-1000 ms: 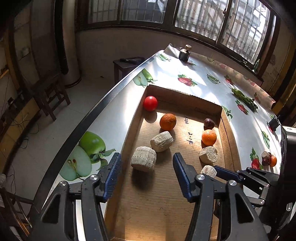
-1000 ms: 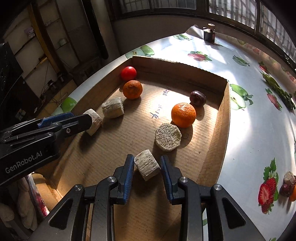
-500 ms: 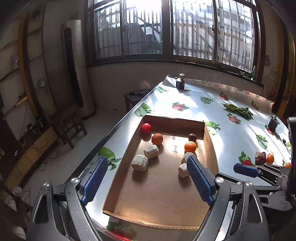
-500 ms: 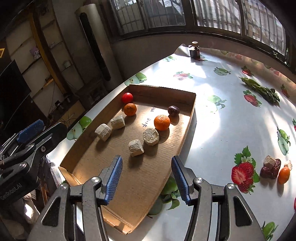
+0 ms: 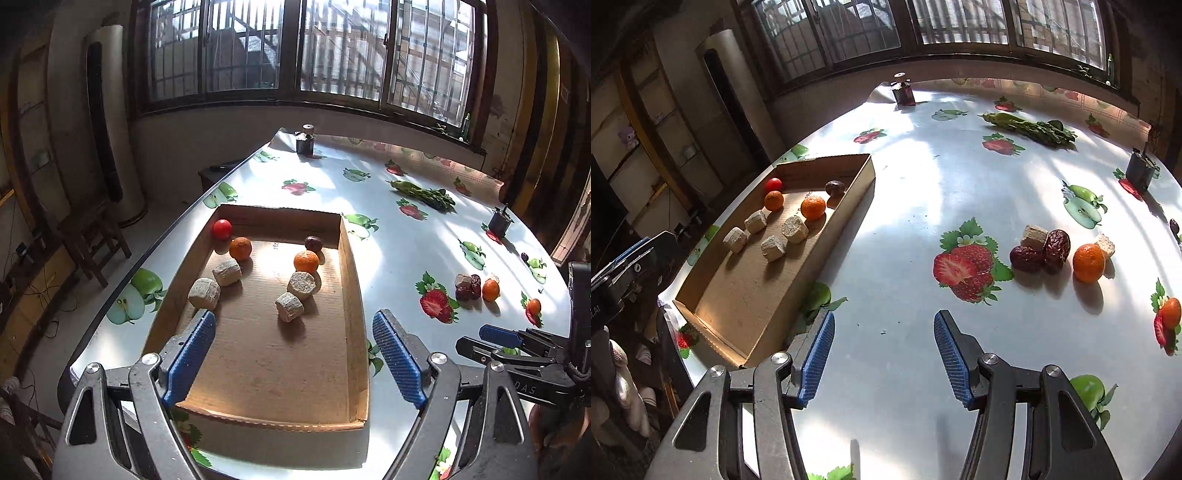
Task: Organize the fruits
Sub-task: 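Return to the table and grasp a mandarin orange with the right gripper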
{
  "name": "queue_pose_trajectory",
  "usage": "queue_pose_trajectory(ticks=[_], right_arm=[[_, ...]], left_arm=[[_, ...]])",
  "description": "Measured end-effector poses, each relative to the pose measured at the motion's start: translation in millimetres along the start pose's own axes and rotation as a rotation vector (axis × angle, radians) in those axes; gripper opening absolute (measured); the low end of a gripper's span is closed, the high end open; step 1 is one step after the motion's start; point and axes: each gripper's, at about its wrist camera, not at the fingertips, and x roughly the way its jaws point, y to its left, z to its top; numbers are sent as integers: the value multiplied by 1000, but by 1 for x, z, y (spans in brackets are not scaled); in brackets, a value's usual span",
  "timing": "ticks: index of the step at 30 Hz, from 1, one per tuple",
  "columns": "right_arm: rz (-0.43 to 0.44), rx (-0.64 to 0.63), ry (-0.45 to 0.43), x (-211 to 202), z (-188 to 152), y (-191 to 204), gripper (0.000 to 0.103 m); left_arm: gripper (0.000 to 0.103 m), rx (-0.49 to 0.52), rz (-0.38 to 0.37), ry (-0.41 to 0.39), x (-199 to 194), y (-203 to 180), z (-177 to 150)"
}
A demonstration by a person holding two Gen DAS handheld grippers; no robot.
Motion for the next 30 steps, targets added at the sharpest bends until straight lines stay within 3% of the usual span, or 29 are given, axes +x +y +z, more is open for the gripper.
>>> queue_pose_trajectory(ticks=[4, 13, 19, 23, 27, 30], right_arm=[[-68, 66, -17, -20, -10, -47, 60], [-234, 288, -60, -77, -36, -169, 60], [-305, 393, -88, -101, -40, -221, 60], [-285, 411, -90, -94, -29, -227, 60], [-207, 355, -75, -66, -3, -199, 60], [-207, 286, -57, -32, 22, -174, 60]], left_arm=[[87, 30, -21, -3, 1, -15, -4], [87, 62, -126, 71, 24, -44, -11], [87, 97, -172, 117, 40, -71, -14], [87, 127, -192, 128, 44, -87, -16], [87, 122, -191, 143, 49, -93, -14], [87, 120, -189, 154, 51, -94, -16]])
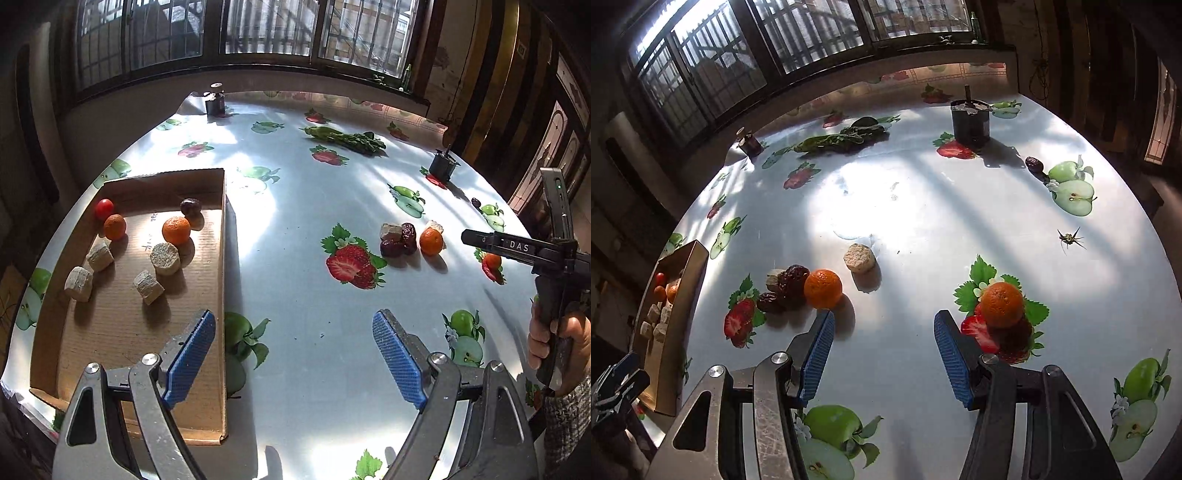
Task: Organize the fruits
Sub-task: 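Return to the table and grasp a mandarin orange with the right gripper, then grasp a red date with the left gripper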
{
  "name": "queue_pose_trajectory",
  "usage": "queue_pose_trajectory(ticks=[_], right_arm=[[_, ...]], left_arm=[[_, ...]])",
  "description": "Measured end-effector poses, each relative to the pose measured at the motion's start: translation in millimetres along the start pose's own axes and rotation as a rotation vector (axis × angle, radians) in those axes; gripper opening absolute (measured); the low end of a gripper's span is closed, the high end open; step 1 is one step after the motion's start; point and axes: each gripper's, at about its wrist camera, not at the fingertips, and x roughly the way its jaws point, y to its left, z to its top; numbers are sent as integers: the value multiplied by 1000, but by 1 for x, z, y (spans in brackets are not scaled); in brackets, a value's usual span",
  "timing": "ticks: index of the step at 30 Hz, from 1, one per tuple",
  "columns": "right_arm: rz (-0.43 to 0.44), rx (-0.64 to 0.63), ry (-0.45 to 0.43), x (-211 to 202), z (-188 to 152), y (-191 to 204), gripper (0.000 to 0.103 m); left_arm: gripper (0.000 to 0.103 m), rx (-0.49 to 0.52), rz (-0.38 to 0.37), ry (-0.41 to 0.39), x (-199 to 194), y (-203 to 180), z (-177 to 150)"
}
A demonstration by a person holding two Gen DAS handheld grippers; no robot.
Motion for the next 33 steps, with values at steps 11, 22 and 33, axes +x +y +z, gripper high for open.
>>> queue_pose_trajectory(ticks=[11, 22, 33], right_arm=[[33, -31, 80, 64, 15, 33, 36], [7, -87, 43, 27, -15, 24, 36], [128, -79, 31, 19, -41, 22, 51]], left_arm=[[87, -25, -3, 10, 1, 11, -1], [87, -35, -91, 49, 17, -2, 7], [87, 29, -96, 39, 51, -50, 46]])
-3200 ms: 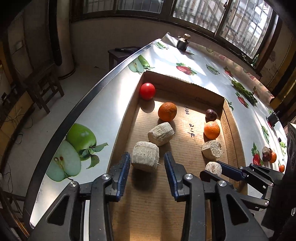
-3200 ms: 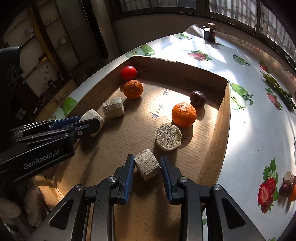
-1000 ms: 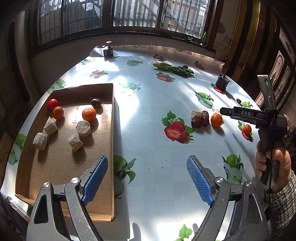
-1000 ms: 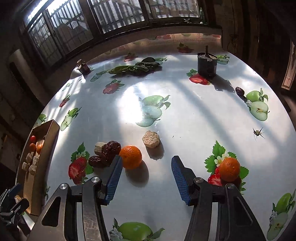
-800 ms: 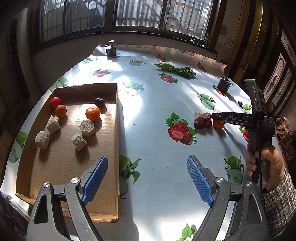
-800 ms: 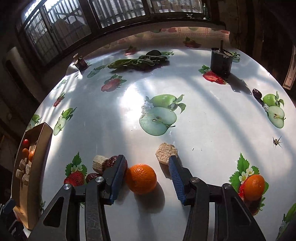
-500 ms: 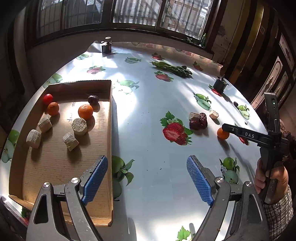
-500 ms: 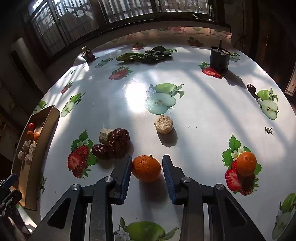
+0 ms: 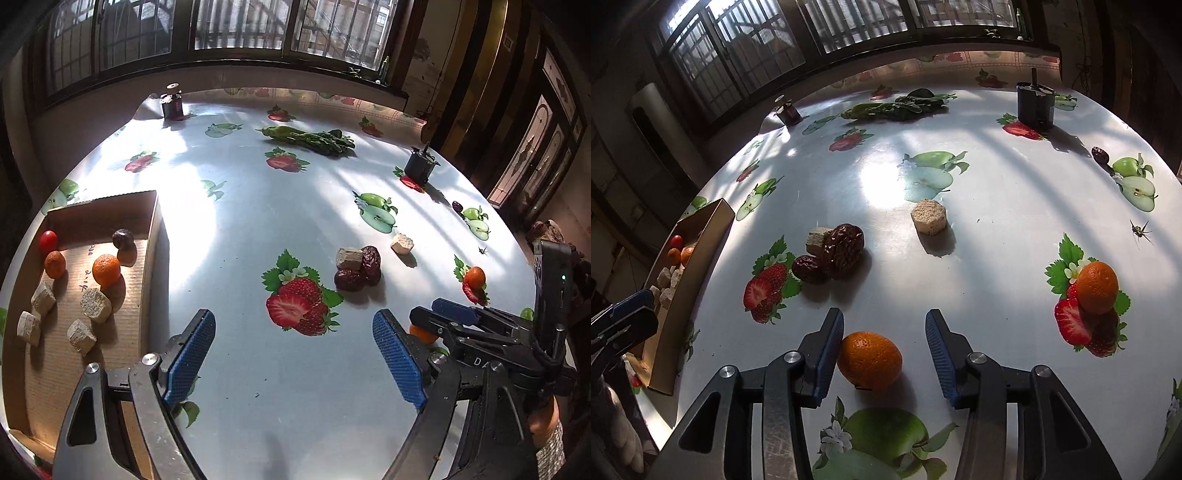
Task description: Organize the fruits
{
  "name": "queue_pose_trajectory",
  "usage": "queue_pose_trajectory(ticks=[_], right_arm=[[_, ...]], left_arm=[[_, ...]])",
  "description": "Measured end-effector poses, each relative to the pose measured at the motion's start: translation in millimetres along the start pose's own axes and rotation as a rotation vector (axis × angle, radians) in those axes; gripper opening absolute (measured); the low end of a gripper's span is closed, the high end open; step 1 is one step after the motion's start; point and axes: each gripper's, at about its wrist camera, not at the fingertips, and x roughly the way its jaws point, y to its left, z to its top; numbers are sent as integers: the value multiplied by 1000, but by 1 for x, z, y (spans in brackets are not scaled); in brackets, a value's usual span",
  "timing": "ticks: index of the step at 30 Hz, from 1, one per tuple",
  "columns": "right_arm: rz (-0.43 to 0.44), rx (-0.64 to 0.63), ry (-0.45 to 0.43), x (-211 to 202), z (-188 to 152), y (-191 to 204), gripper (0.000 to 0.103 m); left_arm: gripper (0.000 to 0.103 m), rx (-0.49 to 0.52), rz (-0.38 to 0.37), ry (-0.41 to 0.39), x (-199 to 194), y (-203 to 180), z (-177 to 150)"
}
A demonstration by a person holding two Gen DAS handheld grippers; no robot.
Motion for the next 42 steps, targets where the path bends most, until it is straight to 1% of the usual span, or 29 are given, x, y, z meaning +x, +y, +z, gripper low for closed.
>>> queue_pose_trajectory(ticks=[2, 3, 5, 9, 12, 13, 14, 15, 16, 17, 18, 20, 25, 27, 28, 31, 32, 35, 38, 40, 42], right_arm=[[16, -25, 3, 0, -5, 4, 51], [23, -36, 8, 0, -8, 5, 51], [41, -57, 30, 1, -13, 8, 51], [20, -128, 28, -5, -27, 15, 50], [13, -153, 25, -7, -33, 15, 50], [15, -153, 24, -7, -33, 15, 50], [19, -151, 25, -7, -32, 14, 50], [24, -146, 26, -7, -32, 13, 50], [29, -140, 26, -7, -32, 12, 50], [33, -136, 27, -7, -31, 11, 50], [35, -134, 27, -8, -32, 11, 50], [32, -135, 29, -8, -32, 12, 50], [2, -155, 43, -10, -34, 16, 50], [3, -165, 48, -11, -36, 19, 45], [12, -164, 52, -12, -37, 20, 36], [-33, -168, 43, -16, -38, 23, 36], [-35, -165, 41, -18, -38, 23, 36], [-37, -159, 34, -24, -39, 27, 36], [-39, -173, 17, -33, -38, 40, 36], [-30, -191, 7, -39, -36, 52, 36], [-20, -220, 0, -42, -33, 68, 36]], left_arm=[[86, -4, -48, 16, 20, -8, 9], [84, -1, -61, 19, 29, -12, 13], [72, 22, -62, 36, 47, -21, 18], [67, 75, -30, 66, 77, -33, 21], [63, 74, -27, 104, 97, -34, 21], [63, 74, -33, 108, 101, -35, 20], [63, 84, -27, 91, 101, -36, 20], [63, 97, -32, 91, 102, -39, 19], [59, 106, -34, 88, 102, -42, 18], [41, 117, -34, 87, 102, -44, 17], [31, 129, -31, 88, 102, -46, 17], [32, 137, -35, 87, 101, -48, 16], [32, 106, -37, 69, 85, -40, 14], [32, 94, -43, 52, 73, -36, 13], [32, 90, -45, 38, 65, -33, 12], [32, 74, -50, 3, 40, -23, 7], [32, 64, -52, -9, 32, -18, 5], [32, 45, -39, -46, 7, -3, -4], [32, 16, 2, -80, -15, 19, -15], [32, -31, 21, -101, -29, 42, -21], [32, -98, 45, -124, -41, 70, -26]])
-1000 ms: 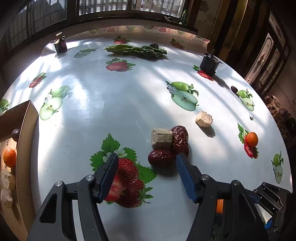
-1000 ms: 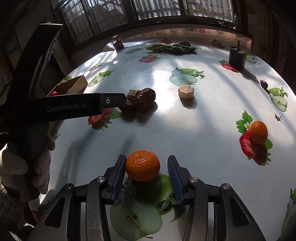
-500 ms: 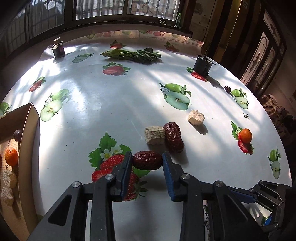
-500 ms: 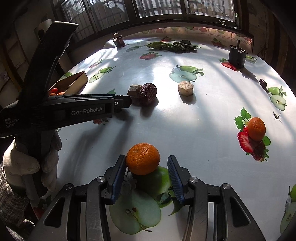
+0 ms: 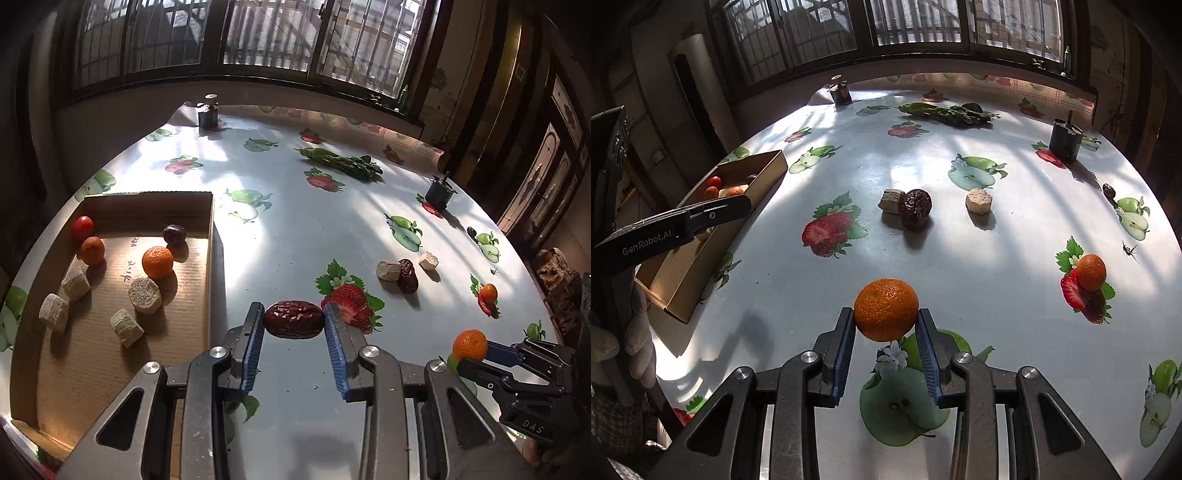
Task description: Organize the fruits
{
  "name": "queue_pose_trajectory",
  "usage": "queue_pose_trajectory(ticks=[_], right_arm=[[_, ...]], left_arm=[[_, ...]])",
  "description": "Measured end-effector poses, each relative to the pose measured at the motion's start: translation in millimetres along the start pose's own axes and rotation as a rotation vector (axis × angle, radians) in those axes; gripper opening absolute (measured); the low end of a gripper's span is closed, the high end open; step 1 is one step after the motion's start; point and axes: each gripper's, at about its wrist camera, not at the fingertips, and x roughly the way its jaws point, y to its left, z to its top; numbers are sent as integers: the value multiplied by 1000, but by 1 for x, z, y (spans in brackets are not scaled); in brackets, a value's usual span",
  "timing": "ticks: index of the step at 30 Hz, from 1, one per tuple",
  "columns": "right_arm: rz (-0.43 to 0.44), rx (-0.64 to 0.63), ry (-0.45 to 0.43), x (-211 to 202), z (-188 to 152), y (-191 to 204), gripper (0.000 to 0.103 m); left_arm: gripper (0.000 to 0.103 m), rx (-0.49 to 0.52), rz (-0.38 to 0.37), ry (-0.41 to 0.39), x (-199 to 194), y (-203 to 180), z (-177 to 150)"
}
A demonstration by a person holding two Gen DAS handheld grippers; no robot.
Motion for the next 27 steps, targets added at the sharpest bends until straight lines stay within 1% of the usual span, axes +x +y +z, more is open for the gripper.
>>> queue_pose_trajectory(ticks=[5, 7, 11, 14, 18, 22, 27], right_arm=[[49, -87, -38, -5, 22, 49, 36], [82, -125, -49, -3, 31, 72, 36], [145, -193, -64, 8, 48, 120, 36], [204, -220, -39, 29, 60, 151, 36], [242, -261, 26, 63, 69, 186, 36], [241, -290, 107, 101, 72, 209, 37], [229, -315, 171, 134, 72, 227, 37]], left_arm=[[32, -155, 124, -17, -20, 81, -3], [32, -194, 173, -10, -24, 106, -7], [32, -256, 236, 28, -23, 143, -13], [32, -291, 249, 59, -19, 161, -16], [32, -331, 261, 91, -11, 178, -16], [32, -368, 255, 134, 1, 193, -16], [32, -360, 243, 137, 7, 191, -17]])
